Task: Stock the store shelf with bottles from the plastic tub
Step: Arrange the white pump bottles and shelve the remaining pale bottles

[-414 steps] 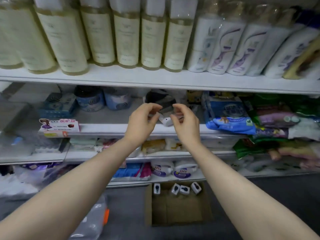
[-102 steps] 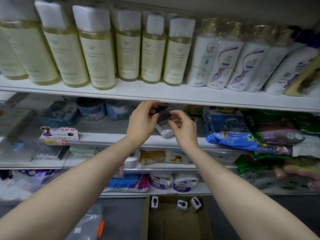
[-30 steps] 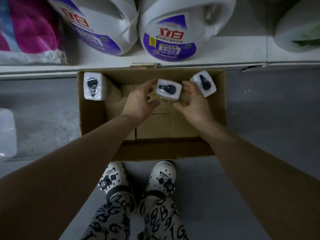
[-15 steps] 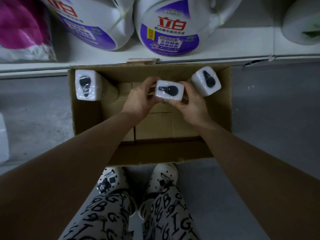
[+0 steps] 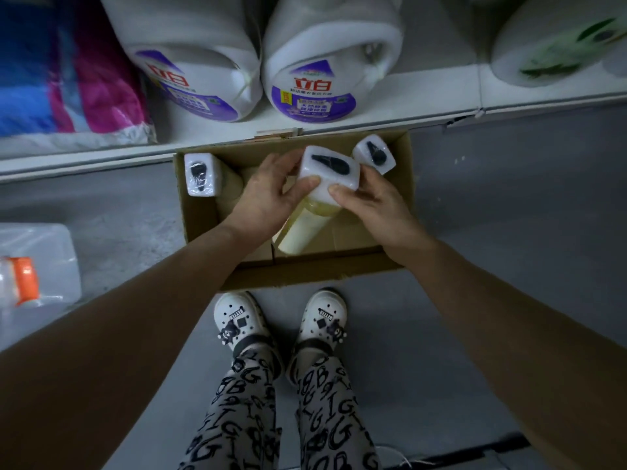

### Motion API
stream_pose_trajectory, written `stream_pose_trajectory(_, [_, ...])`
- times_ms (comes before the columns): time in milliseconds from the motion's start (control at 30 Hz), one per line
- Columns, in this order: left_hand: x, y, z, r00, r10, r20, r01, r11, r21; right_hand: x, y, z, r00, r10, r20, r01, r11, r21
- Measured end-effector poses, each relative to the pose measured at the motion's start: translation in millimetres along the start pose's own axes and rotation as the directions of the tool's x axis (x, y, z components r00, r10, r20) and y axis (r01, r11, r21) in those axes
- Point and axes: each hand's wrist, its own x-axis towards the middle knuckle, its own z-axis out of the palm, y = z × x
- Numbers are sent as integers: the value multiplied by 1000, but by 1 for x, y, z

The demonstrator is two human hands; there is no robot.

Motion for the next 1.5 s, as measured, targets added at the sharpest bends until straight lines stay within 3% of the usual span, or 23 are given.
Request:
stream_pose_trajectory(167, [-27, 44, -13, 998, -64, 22, 66, 989, -129, -38, -37, 2, 1000, 23, -14, -21, 994, 109])
stream_pose_trajectory(400, [-76, 106, -34, 999, -39, 1, 39, 986, -161, -94, -92, 2, 998, 20, -54, -13, 992, 124])
stream_pose_trajectory(567, [-115, 154, -54, 998, -69, -7, 63, 946, -318, -134, -136, 8, 995, -3, -99, 15, 992, 122])
stream_pose_trajectory(800, [-172, 218, -88, 997, -70, -40, 48, 914, -403, -193, -202, 12, 999, -32, -8, 33, 994, 101])
stream_pose_trajectory(1000, [-222, 276, -119, 994, -49, -95, 11, 930, -368, -247, -258, 26, 994, -100, -33, 102, 993, 63])
stream_pose_trajectory(1267, [-279, 346, -161, 973, 125, -194, -161, 969, -187, -309, -334, 33, 981, -194, 0, 194, 981, 28])
stream_pose_trajectory(1500, [-299, 396, -190, 967, 115, -227, -166, 961, -220, -341, -392, 30, 974, -226, 14, 226, 974, 8])
